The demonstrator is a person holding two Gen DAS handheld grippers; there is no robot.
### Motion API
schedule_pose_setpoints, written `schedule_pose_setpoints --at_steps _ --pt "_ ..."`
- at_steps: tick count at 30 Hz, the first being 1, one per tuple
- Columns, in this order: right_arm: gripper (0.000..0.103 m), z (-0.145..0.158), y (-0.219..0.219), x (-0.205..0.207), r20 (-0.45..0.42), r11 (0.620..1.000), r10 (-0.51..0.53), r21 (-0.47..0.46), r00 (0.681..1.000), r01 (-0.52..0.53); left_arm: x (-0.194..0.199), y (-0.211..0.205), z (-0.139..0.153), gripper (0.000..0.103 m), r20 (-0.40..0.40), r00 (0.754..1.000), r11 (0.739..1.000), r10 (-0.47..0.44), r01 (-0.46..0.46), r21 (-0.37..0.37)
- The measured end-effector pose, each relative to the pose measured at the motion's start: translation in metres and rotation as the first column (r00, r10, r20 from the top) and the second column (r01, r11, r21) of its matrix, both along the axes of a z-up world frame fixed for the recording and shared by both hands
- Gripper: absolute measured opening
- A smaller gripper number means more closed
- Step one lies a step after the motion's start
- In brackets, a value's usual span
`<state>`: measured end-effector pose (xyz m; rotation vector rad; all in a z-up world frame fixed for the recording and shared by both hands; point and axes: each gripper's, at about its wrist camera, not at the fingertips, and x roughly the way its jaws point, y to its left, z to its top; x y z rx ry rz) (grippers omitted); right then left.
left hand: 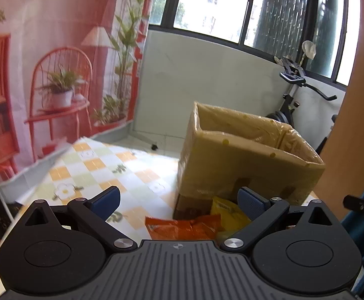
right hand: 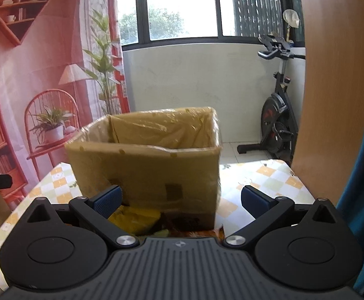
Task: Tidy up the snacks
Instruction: 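Lower both tools toward the snack bags in front of the box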
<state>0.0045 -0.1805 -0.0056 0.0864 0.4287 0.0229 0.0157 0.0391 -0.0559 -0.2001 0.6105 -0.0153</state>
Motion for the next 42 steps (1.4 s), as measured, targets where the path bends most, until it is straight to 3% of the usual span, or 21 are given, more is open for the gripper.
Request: schedule_pose_setpoints --at_steps 4,9,12,16,25,29,35,42 --pt "0.103 -0.014 -0.006 0.0 -0.039 1.0 -0.019 -0.008 0.999 0.019 0.0 0.0 -0.008 0.1 0.022 1.0 1.0 -0.011 0.01 0.008" --pt "0.103 -0.029 -0.011 0.002 -0.079 0.999 -0.021 -0.033 0.997 0.018 -0.008 -0.002 -0.021 0.101 0.149 0.985 0.995 -0.088 0.078 0.066" --pt "0.103 -0.036 -0.014 0.003 -0.102 0.999 -0.008 -0.033 0.995 0.004 -0.002 -0.007 -0.026 0.1 0.114 0.989 0.993 -0.093 0.083 0.083" --pt "0.103 -0.046 -0.019 0.005 -0.132 1.0 -0.004 -0.024 0.991 0.001 0.007 -0.005 -0.036 0.1 0.038 0.993 0.993 -0.115 0.114 0.024" --pt "0.103 -0.061 -0.024 0.009 -0.165 0.999 -0.009 -0.049 0.986 0.001 0.032 -0.009 -0.065 0.1 -0.084 0.995 0.994 -0.056 0.063 0.085" --pt "0.101 -0.072 -0.032 0.012 -0.189 0.999 -0.032 -0.026 0.981 0.027 0.039 -0.008 -0.075 0.1 -0.139 0.99 0.997 -0.038 0.047 0.064" --pt "0.094 -0.089 -0.039 0.015 -0.226 0.999 -0.043 -0.019 0.973 0.04 0.045 -0.011 -0.074 0.1 -0.128 0.991 0.996 -0.047 0.056 0.067" --pt "0.094 -0.102 -0.046 0.019 -0.254 0.999 -0.046 -0.004 0.966 0.046 0.055 -0.022 -0.082 0.1 -0.098 0.994 0.997 -0.057 0.062 0.046"
